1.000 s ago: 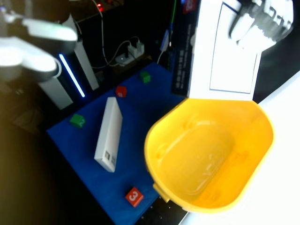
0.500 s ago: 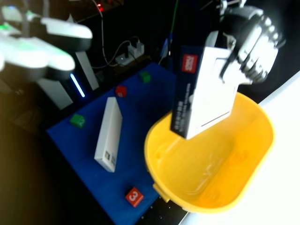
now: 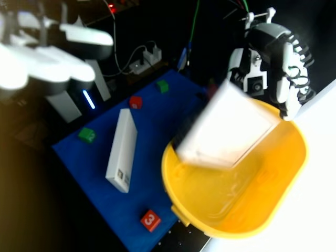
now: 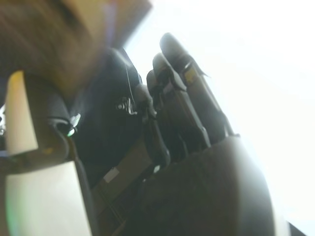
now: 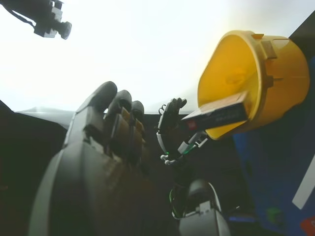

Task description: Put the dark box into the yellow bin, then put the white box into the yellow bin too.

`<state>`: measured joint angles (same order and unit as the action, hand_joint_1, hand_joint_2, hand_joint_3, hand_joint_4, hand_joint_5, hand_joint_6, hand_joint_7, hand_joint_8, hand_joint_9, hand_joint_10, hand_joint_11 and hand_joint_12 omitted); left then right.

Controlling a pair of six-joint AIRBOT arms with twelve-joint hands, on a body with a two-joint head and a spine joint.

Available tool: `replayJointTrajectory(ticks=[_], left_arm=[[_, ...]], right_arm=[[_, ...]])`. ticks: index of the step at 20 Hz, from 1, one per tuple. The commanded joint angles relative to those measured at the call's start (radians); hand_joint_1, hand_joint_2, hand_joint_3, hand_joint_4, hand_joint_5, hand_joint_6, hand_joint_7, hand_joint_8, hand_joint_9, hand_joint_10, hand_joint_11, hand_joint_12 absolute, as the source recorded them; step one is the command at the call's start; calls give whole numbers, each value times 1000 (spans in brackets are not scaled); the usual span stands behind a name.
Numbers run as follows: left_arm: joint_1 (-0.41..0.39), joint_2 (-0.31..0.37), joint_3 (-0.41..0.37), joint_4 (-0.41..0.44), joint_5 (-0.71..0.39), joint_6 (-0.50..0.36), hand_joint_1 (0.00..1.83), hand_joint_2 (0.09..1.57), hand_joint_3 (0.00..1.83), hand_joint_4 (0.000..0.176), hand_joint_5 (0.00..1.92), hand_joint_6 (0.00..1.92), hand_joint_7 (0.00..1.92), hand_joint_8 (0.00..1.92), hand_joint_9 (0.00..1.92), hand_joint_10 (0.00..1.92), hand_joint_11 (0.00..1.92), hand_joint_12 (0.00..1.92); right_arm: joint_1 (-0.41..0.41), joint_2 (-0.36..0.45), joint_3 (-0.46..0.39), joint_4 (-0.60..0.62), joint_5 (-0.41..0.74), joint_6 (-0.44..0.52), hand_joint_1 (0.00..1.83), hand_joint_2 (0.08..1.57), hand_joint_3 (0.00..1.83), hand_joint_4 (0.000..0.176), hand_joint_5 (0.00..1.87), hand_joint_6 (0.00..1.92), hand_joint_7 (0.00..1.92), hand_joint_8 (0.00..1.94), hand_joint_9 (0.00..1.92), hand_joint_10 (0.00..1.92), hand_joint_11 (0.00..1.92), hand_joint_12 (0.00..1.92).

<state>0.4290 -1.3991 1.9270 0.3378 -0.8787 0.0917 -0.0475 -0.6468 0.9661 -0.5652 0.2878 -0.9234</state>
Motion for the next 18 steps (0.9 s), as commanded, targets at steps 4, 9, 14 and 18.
replayJointTrajectory(ticks=[4,9,14,18], left_arm=[[12,-2,-14,-25,-95,-11,1307,818,0,42,640,11,549,0,631,11,687,248],[37,-3,-22,0,-82,-25,1319,842,0,0,608,0,519,1,618,3,528,459],[56,-2,-25,3,-73,-25,1331,847,1,8,610,1,526,4,581,6,483,465],[66,3,-28,2,-69,-26,1321,841,0,17,617,7,559,7,614,10,455,576]], right_arm=[[-60,-33,20,58,98,-4,477,825,0,30,88,2,309,0,232,0,0,488],[-163,-88,40,64,104,2,465,756,0,36,115,0,326,0,278,2,0,649],[-255,-129,47,64,135,42,450,747,1,57,123,1,273,8,263,0,126,331],[-302,-138,47,58,141,78,473,709,0,25,103,1,204,0,221,2,155,190]])
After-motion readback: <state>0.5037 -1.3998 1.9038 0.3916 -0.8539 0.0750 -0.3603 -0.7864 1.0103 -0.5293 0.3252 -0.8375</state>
